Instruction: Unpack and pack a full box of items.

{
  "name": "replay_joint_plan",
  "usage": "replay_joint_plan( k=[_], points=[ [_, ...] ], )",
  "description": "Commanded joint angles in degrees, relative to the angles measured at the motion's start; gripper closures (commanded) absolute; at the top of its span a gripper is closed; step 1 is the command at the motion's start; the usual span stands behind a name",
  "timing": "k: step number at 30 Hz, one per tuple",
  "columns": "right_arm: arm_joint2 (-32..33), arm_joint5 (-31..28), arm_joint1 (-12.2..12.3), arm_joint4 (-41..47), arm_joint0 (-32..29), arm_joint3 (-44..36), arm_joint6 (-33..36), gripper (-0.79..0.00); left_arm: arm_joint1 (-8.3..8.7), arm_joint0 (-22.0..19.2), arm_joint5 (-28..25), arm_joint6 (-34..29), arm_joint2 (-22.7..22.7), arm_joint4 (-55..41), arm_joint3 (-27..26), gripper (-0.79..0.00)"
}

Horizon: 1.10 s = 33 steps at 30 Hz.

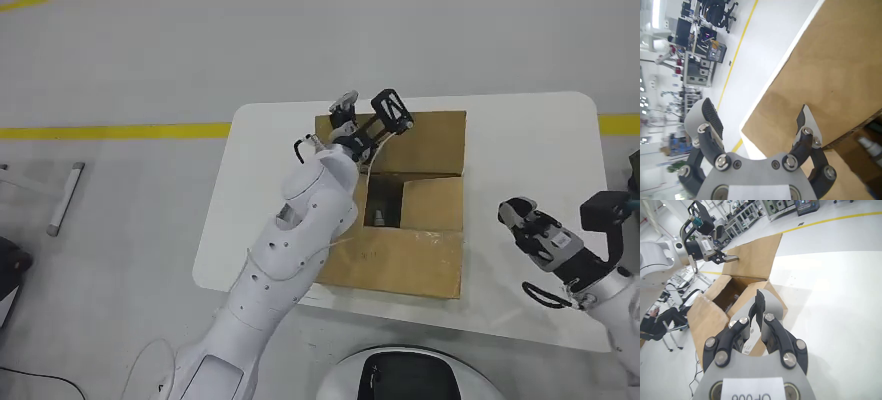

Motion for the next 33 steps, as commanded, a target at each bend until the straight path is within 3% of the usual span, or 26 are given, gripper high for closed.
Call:
replay_joint_plan(
  k=[1,2,11,17,26,33],
  points=[
    [0.92,-4.16,0.39,2.29,0.30,0.10,3.16,-0.686,0.47,3.95,-0.23,-0.63,-2.07,-0.92,-5.20,-0.785],
    [1.49,-5.51,0.54,2.90,0.34,0.47,3.80,-0.785,0.74,5.81,-0.35,-1.15,-3.13,-1.43,-7.69,-0.785],
    [1.49,-14.27,1.36,5.18,-0.86,0.28,6.46,-0.785,3.07,22.86,-2.66,-4.51,-10.84,-1.55,-28.94,-0.785],
    [-1.48,-16.68,1.59,0.50,-0.56,-1.38,5.47,-0.785,3.98,31.68,-2.09,-5.35,-15.03,-2.46,-37.94,-0.785],
    [-6.57,-17.01,1.79,-5.38,0.43,-0.78,3.53,-0.785,4.92,36.84,-3.78,-5.75,-19.32,-1.14,-43.03,-0.785],
    [-8.62,-15.79,1.99,-5.40,1.27,0.61,2.29,-0.785,5.30,38.40,-4.01,-5.63,-20.47,-0.44,-44.63,-0.785]
  ],
)
